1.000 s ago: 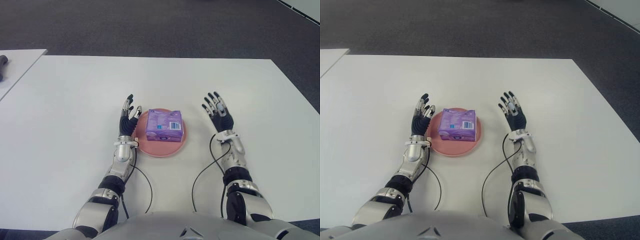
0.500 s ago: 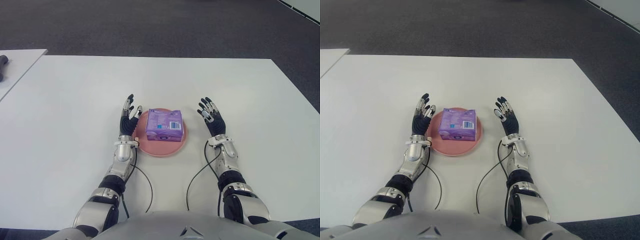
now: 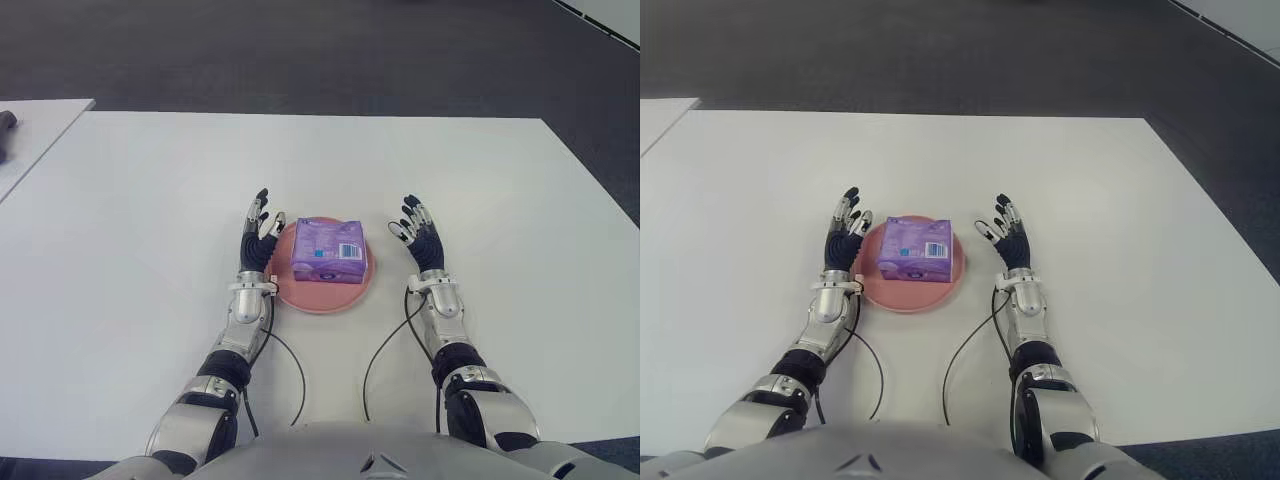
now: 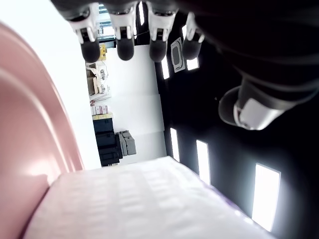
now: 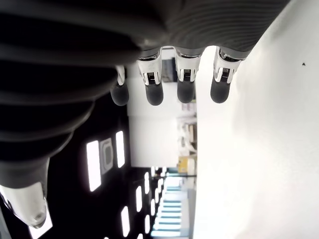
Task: Put the tissue paper into the plate.
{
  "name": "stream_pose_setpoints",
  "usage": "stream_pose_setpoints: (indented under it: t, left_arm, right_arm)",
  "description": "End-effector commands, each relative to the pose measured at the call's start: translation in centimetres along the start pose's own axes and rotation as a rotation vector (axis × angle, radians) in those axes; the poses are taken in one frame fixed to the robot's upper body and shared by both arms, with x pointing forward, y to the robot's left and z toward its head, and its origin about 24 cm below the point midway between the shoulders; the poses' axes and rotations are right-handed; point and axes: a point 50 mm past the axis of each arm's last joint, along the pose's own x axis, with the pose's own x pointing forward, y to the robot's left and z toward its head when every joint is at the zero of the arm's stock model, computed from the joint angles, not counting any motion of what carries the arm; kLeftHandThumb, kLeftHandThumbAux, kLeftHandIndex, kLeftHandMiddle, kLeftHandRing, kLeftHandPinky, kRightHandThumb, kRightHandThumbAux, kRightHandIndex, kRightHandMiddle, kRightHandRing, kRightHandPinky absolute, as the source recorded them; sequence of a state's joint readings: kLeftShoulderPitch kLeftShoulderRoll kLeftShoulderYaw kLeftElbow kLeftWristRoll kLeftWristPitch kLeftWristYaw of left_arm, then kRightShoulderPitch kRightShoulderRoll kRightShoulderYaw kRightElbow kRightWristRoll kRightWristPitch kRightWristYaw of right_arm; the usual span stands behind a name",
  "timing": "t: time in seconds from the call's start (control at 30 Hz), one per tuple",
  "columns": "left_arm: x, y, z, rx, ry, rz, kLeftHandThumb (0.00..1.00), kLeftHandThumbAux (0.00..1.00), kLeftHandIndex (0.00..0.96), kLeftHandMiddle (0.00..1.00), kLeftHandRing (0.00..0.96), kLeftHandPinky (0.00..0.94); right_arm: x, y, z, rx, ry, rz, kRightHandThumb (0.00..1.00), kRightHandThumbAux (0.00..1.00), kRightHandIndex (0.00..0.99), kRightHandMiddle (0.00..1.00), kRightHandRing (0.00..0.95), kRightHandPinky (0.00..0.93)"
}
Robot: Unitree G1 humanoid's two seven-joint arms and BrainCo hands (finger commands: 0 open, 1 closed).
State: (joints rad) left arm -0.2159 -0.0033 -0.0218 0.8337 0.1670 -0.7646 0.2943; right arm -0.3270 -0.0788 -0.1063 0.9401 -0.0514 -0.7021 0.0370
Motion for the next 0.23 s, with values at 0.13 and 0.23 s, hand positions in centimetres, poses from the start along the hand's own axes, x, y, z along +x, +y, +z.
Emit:
stream_pose_setpoints:
  t: [0.13,0.23]
  left_arm:
    - [-2.86,0.74,-2.49,0.043,0.121,-0.020,0.000,0.463,0.000,0.000,0.000,0.000]
    - [-2.86,0.76,-2.56,0.041,0.129,-0.020,0.000,0.462,0.000,0.000,0.000,0.000]
  right_arm:
    - [-2.68,0.71,-2.43,-0.207,0.072,0.084,0.015,0.504,0.000,0.000,0.000,0.000]
    - [-2.91,1.00,-2.41,-0.255,0.061,0.103,0.005,0.462,0.000,0.000,0.001,0.007]
